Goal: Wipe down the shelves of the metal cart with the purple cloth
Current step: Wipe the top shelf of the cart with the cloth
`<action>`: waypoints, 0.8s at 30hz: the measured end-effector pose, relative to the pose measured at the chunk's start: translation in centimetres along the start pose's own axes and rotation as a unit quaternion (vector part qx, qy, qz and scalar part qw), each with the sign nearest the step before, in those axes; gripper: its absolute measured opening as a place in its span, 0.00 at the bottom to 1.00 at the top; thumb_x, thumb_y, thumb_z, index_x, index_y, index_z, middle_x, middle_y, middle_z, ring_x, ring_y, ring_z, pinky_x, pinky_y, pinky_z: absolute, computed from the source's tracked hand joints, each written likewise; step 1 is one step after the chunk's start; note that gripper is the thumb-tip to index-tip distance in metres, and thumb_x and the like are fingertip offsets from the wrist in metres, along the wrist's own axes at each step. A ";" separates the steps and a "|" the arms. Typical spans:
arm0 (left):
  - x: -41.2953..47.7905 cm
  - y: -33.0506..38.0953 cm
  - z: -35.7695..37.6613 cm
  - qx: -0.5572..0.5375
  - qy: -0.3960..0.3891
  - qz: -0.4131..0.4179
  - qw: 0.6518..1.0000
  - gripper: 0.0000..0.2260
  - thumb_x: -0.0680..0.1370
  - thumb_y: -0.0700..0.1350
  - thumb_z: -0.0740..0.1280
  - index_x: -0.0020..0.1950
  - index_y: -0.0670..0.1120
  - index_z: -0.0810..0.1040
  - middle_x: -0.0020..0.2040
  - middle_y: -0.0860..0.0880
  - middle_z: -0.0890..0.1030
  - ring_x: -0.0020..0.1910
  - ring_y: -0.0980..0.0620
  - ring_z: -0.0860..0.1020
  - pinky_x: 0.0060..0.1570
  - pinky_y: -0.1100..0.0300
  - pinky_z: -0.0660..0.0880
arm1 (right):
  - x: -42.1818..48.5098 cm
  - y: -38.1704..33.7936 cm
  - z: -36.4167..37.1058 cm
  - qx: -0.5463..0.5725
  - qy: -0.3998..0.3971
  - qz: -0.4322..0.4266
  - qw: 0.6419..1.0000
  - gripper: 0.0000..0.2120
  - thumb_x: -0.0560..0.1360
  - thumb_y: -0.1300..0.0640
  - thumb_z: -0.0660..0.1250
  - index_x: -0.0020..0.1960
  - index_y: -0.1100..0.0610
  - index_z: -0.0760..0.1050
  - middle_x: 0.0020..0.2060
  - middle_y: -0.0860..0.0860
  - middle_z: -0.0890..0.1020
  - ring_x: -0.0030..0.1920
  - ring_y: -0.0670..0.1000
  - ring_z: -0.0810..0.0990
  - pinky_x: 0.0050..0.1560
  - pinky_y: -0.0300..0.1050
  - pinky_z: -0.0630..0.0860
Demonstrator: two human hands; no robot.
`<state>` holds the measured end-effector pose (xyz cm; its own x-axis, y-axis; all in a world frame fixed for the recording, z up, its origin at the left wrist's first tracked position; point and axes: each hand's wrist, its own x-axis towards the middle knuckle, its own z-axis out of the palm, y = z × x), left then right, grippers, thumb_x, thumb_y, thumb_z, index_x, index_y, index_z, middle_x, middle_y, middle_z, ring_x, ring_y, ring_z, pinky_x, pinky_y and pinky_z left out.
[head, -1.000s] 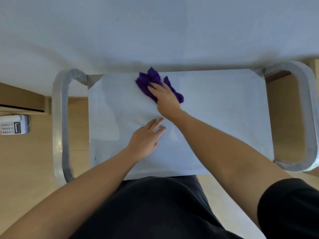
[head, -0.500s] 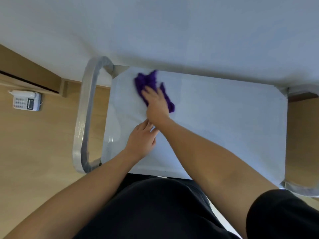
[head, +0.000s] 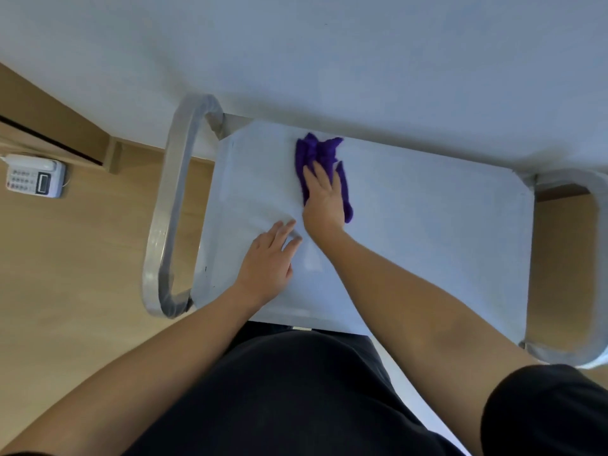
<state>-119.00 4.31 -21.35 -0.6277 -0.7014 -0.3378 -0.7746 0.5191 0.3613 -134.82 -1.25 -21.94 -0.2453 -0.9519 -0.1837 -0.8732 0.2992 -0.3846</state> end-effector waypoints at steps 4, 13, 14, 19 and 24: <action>0.4 0.7 -0.1 0.031 -0.003 -0.001 1.000 0.22 0.77 0.43 0.65 0.71 0.46 0.71 0.78 0.44 0.60 0.76 0.43 0.59 0.70 0.47 0.65 | -1.9 2.9 -1.3 0.032 -0.029 -0.025 0.999 0.33 0.75 0.69 0.63 0.76 0.51 0.60 0.76 0.47 0.61 0.77 0.57 0.55 0.71 0.50 0.67; 2.3 5.6 0.5 0.064 -0.041 0.077 0.994 0.20 0.78 0.43 0.64 0.70 0.45 0.69 0.77 0.43 0.60 0.76 0.41 0.58 0.68 0.48 0.68 | -3.0 10.1 -4.2 0.012 -0.016 -0.006 1.000 0.29 0.77 0.68 0.61 0.75 0.52 0.64 0.75 0.48 0.64 0.75 0.56 0.60 0.70 0.52 0.68; 2.5 6.3 0.6 0.066 -0.046 0.084 0.993 0.20 0.78 0.43 0.64 0.70 0.45 0.69 0.77 0.43 0.59 0.76 0.41 0.58 0.67 0.47 0.68 | -3.2 10.7 -4.5 0.017 -0.008 0.004 1.000 0.29 0.77 0.68 0.62 0.75 0.52 0.64 0.75 0.48 0.64 0.75 0.56 0.60 0.69 0.52 0.69; 3.7 9.7 1.4 0.070 -0.054 0.108 0.990 0.20 0.77 0.42 0.65 0.69 0.44 0.70 0.76 0.41 0.61 0.75 0.40 0.60 0.65 0.46 0.71 | -3.8 14.4 -6.1 0.023 0.002 0.025 0.999 0.28 0.77 0.68 0.62 0.75 0.52 0.64 0.75 0.47 0.64 0.76 0.55 0.59 0.68 0.51 0.71; 5.7 13.5 2.3 0.078 -0.064 0.118 0.988 0.21 0.77 0.44 0.65 0.70 0.46 0.68 0.77 0.42 0.59 0.76 0.41 0.58 0.67 0.47 0.69 | -3.9 19.3 -8.2 0.019 -0.003 0.034 0.999 0.28 0.78 0.68 0.61 0.75 0.52 0.64 0.75 0.48 0.63 0.76 0.55 0.58 0.71 0.50 0.66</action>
<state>-133.21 8.43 -20.35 -0.7896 -0.4888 -0.3711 -0.6013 0.7369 0.3088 -154.21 7.68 -21.22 -0.3003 -0.9289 -0.2165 -0.8378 0.3654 -0.4057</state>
